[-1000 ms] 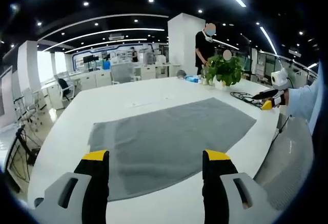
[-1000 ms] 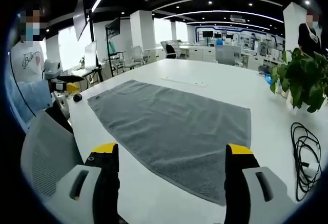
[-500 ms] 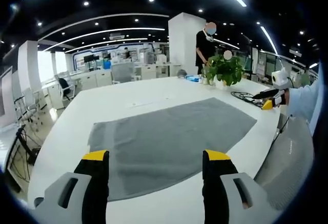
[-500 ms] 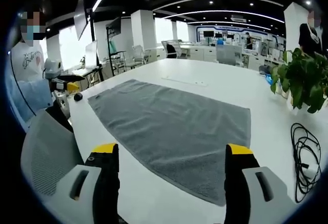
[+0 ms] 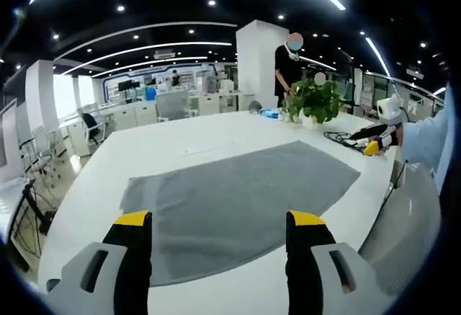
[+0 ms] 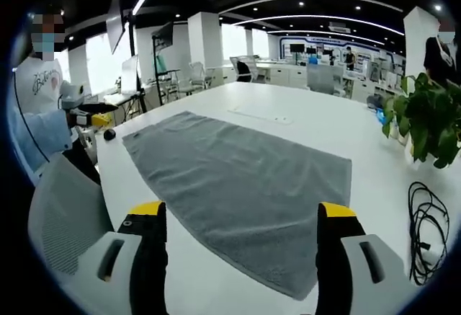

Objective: Fold the towel on the table until its edges align and the towel forms a compact rectangular stack.

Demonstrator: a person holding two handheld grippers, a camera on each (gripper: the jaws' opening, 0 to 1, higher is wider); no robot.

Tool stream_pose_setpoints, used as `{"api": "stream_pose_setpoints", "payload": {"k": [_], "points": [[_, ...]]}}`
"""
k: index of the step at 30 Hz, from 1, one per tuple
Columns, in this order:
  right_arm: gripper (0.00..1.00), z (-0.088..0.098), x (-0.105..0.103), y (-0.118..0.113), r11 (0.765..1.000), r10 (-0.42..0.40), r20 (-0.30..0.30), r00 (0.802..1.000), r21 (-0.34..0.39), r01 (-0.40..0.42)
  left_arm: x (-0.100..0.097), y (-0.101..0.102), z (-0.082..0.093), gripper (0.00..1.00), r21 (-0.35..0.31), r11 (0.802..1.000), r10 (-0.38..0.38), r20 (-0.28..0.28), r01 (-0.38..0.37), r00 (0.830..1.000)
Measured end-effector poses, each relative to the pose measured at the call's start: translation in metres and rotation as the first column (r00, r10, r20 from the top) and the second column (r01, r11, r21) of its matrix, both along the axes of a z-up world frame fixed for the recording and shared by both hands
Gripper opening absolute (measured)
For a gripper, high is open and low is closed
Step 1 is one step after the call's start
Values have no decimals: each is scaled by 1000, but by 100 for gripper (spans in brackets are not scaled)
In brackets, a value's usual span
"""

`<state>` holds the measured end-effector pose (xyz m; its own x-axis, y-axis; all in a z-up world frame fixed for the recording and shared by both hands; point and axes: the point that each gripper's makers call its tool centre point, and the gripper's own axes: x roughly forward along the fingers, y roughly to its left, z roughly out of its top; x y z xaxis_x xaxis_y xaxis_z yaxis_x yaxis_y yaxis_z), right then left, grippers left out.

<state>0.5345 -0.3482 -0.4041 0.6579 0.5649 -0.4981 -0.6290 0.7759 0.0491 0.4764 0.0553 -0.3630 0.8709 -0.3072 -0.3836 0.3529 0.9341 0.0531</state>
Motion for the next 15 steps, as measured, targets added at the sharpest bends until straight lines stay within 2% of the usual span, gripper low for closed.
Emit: {"api": "stream_pose_setpoints", "payload": {"k": [5,15], "points": [[86,4,10,-2,1000,6,6,1000,-2,-6,1,-7,3,78,-8,1000,6,9,-5,1000],[86,6,28,-8,1000,31,10,999,-7,-31,7,-35,8,78,-16,1000,0,8,0,1000]]}}
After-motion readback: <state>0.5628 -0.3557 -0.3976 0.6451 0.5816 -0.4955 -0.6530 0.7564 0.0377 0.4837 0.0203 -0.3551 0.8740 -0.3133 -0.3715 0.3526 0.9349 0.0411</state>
